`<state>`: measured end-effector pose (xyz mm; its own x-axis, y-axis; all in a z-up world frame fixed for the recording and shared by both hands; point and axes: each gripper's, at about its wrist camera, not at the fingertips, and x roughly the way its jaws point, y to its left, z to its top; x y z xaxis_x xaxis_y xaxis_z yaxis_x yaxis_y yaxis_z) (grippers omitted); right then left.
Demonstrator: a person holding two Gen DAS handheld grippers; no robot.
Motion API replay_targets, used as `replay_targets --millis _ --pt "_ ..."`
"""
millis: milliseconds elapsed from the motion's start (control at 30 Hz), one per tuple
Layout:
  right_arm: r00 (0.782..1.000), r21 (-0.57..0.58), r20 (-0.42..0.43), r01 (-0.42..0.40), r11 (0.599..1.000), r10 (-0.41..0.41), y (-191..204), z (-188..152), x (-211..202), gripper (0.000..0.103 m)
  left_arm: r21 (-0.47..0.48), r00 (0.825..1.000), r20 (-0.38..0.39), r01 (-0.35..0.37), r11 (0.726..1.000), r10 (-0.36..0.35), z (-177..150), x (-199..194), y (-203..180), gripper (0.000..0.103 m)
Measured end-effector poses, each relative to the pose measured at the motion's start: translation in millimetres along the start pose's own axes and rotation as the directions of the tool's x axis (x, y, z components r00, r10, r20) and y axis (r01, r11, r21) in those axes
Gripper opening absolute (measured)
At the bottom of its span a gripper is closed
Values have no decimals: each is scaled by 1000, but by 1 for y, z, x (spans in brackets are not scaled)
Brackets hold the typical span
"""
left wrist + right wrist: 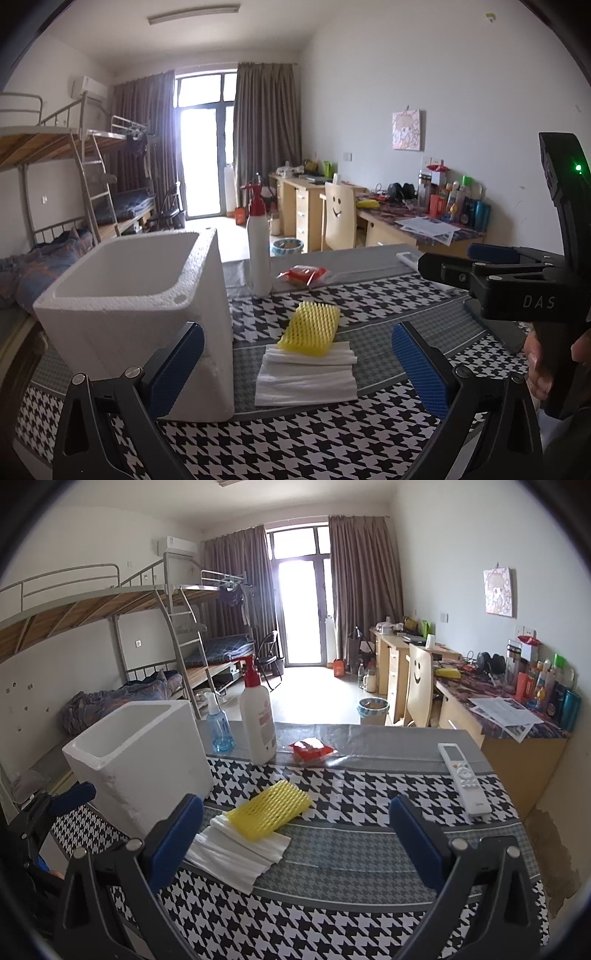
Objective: Organize soft objects
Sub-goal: 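Move the left tool down to the white cloth stack while the right tool approaches the yellow mesh sponge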
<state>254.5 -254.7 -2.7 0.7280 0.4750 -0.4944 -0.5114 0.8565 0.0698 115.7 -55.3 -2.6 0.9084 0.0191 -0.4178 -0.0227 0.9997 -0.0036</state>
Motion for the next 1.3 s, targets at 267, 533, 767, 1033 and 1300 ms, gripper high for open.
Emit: replay_targets --millis 267,533,767,1033,1300 --pt "999 -1 -46 -6 1000 6 -8 -2 16 102 -15 998 -56 -21 1000 20 -8 19 -8 102" --pt "997 -20 -77 -17 1000 16 -11 -2 25 102 -34 995 -99 -33 999 30 -14 32 -11 102" --pt "993 -40 -111 -34 999 29 -10 -2 38 102 -46 990 -137 -52 998 45 -19 44 -12 102" --pt "986 -55 -156 -62 997 53 -11 -1 59 102 -58 983 -172 -71 996 60 -24 60 -12 102" --pt "979 -76 -189 -86 993 70 -11 2 76 102 -62 978 -197 -86 994 73 -27 71 -12 102"
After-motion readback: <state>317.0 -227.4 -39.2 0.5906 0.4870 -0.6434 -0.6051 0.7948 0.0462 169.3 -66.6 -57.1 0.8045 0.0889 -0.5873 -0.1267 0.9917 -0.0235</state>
